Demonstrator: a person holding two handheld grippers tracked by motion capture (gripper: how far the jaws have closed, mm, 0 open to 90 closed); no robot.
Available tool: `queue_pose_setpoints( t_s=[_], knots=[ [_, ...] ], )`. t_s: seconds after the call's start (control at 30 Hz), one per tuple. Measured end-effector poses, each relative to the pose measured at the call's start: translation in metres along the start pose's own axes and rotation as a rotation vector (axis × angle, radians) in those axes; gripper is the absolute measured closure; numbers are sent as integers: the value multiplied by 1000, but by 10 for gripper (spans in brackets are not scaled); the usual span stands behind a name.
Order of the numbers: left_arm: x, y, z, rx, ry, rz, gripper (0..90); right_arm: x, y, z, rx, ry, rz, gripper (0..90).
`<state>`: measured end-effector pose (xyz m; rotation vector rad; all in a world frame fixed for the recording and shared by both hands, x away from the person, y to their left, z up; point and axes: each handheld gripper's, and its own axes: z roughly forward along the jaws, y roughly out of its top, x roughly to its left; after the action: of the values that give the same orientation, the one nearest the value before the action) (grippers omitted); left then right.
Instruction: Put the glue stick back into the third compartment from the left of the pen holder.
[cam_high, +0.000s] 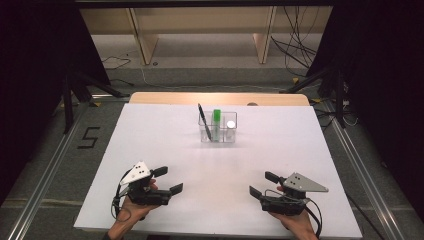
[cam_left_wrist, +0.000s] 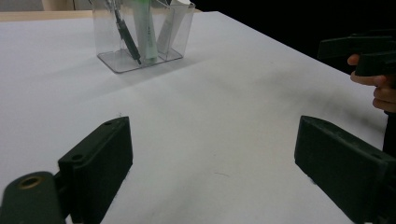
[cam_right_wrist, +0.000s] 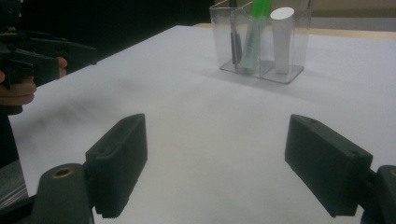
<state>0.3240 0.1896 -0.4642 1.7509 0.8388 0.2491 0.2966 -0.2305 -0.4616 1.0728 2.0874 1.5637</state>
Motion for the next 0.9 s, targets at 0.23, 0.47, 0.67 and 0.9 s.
queue_pose_setpoints(
  t_s=[0.23,0.47,0.67,0.9],
  knots=[
    [0,0,0,1,1,-1,112,1,-2,0,10,1,-11,214],
    [0,0,0,4,2,2,112,0,-2,-1,2,-5,-6,213],
    [1,0,0,3,6,0,112,-1,-2,-2,0,-6,-3,208],
    [0,0,0,5,6,0,112,-1,-2,-2,0,-6,-3,207]
  ],
)
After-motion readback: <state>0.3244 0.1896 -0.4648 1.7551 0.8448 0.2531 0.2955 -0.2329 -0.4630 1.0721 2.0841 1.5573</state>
